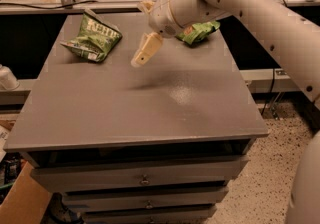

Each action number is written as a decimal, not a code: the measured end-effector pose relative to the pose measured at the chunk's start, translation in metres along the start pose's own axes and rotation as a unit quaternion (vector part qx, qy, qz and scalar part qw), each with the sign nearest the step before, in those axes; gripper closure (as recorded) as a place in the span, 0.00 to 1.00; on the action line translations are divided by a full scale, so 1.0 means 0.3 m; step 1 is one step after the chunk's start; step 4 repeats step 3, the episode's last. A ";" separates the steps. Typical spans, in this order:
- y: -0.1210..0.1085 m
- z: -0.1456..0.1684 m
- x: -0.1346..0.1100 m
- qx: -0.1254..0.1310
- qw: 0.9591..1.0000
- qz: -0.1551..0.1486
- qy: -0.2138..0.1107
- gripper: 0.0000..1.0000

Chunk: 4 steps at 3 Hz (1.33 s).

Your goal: Move green jalapeno chip bag near rxbar chocolate

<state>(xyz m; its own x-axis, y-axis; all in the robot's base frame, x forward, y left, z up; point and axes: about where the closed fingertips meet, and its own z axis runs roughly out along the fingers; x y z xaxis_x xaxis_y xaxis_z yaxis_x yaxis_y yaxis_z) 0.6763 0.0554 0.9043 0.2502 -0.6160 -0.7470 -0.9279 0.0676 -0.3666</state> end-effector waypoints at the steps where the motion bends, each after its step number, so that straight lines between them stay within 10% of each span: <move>1: -0.055 -0.056 -0.008 0.022 1.000 -0.012 0.006 0.00; 4: -0.103 -0.175 -0.020 0.054 0.998 -0.023 0.016 0.00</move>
Offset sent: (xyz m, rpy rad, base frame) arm 0.0150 -0.0813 0.0826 -0.0286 -0.1724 -0.1299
